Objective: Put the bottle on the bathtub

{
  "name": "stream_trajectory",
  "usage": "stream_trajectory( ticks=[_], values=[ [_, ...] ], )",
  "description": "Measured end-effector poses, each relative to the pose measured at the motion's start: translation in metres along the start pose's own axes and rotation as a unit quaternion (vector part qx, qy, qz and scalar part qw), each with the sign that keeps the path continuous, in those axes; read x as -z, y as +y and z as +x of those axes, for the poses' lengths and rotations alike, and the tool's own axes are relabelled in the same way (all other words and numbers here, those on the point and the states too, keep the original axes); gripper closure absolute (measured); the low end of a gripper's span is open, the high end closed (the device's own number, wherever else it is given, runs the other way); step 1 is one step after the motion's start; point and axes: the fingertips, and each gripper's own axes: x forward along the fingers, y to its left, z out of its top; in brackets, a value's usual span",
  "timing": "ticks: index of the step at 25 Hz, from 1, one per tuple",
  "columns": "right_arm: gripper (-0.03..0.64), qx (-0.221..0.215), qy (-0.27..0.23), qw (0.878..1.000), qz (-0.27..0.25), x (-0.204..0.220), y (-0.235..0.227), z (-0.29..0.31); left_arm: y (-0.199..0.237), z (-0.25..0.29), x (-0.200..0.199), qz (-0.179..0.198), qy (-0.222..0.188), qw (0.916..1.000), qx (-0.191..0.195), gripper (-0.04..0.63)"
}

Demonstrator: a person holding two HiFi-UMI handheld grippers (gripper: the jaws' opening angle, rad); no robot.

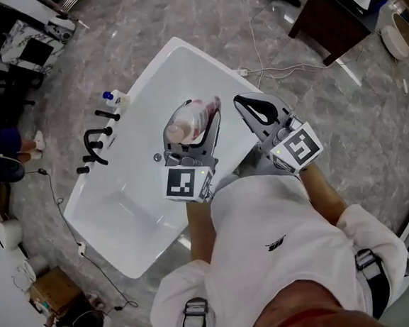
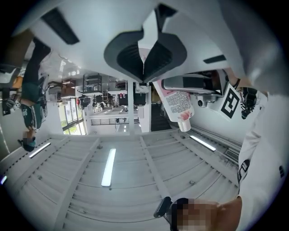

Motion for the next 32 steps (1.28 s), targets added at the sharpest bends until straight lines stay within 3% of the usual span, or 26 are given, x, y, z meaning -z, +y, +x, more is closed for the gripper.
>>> stream_trajectory(
  ticks=[6,16,23,32],
  values=[
    [0.621,-0.097,-0.001,0.995,0.018,0.013,-0.023,0.024,0.02,0.018,0.008,0.001,0.003,0.994,-0.11,0.36],
    [0.621,-0.238,0.009,0.971,0.031,0.033,-0.036,0.056,0.047,0.021,0.023,0.014,0.008,0.9659,-0.258,0.36],
    [0.621,-0.278,0.007,0.96,0.031,0.04,-0.026,0.069,0.056,0.01,0.031,0.018,0.015,0.9514,-0.307,0.36],
    [0.621,-0.27,0.016,0.963,0.02,0.047,0.013,0.113,0.098,-0.027,0.049,0.009,0.017,0.9498,-0.312,0.36]
  ],
)
